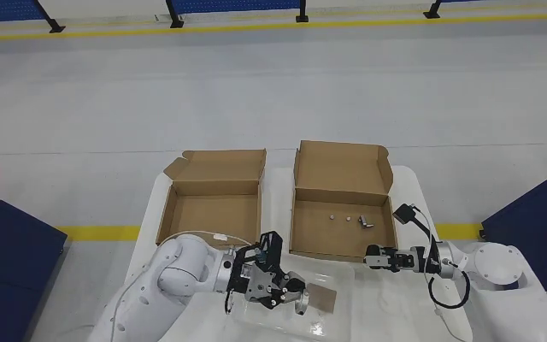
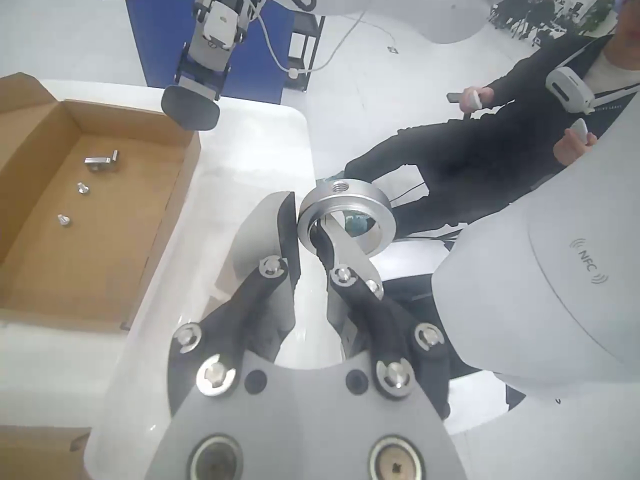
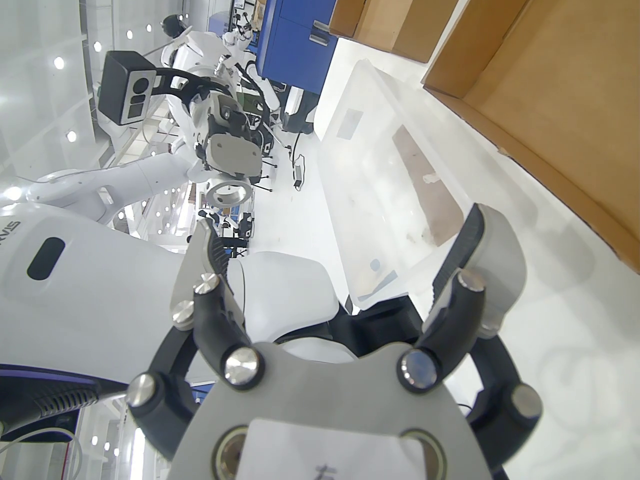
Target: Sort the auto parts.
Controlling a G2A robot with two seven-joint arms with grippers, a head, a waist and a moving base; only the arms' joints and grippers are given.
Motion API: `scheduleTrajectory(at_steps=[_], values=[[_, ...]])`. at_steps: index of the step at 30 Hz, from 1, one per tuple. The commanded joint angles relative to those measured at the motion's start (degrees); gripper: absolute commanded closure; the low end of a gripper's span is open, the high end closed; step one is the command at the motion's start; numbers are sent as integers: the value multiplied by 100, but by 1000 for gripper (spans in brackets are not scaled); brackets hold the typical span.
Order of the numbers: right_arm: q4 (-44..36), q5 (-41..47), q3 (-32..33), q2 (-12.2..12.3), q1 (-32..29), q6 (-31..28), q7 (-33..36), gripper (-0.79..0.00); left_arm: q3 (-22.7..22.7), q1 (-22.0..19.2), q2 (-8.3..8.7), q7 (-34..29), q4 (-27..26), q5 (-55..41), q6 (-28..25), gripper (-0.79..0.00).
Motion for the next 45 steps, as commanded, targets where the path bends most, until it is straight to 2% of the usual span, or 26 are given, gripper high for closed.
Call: scheduleTrajectory(at_steps=[1, 3, 5, 7, 13, 20, 27, 32, 35, 45], values=[[0, 0, 0, 0, 0, 0, 0, -785, 14, 20, -4, 69, -22, -59, 0, 0], [0, 0, 0, 0, 0, 0, 0, -785, 36, 82, -14, 703, -130, -566, 0, 0], [0, 0, 0, 0, 0, 0, 0, -785, -79, 39, 35, 936, -196, -461, 0, 0], [0, 0, 0, 0, 0, 0, 0, -785, -53, 85, 84, 1446, -494, -756, 0, 0], [0, 0, 0, 0, 0, 0, 0, -785, -1, -66, 356, 2231, -695, -934, 0, 0], [0, 0, 0, 0, 0, 0, 0, -785, 204, -362, 624, 3238, -894, -646, 0, 0], [0, 0, 0, 0, 0, 0, 0, -785, 198, -355, 621, 3258, -913, -653, 39, 0], [0, 0, 0, 0, 0, 0, 0, -785, 111, -298, 542, 3693, -1140, -829, 181, 0], [0, 0, 0, 0, 0, 0, 0, -785, 141, -399, 480, 3868, -1064, -1117, 13, 0], [0, 0, 0, 0, 0, 0, 0, -785, 412, -838, 239, 4333, -739, -2145, 0, 0]])
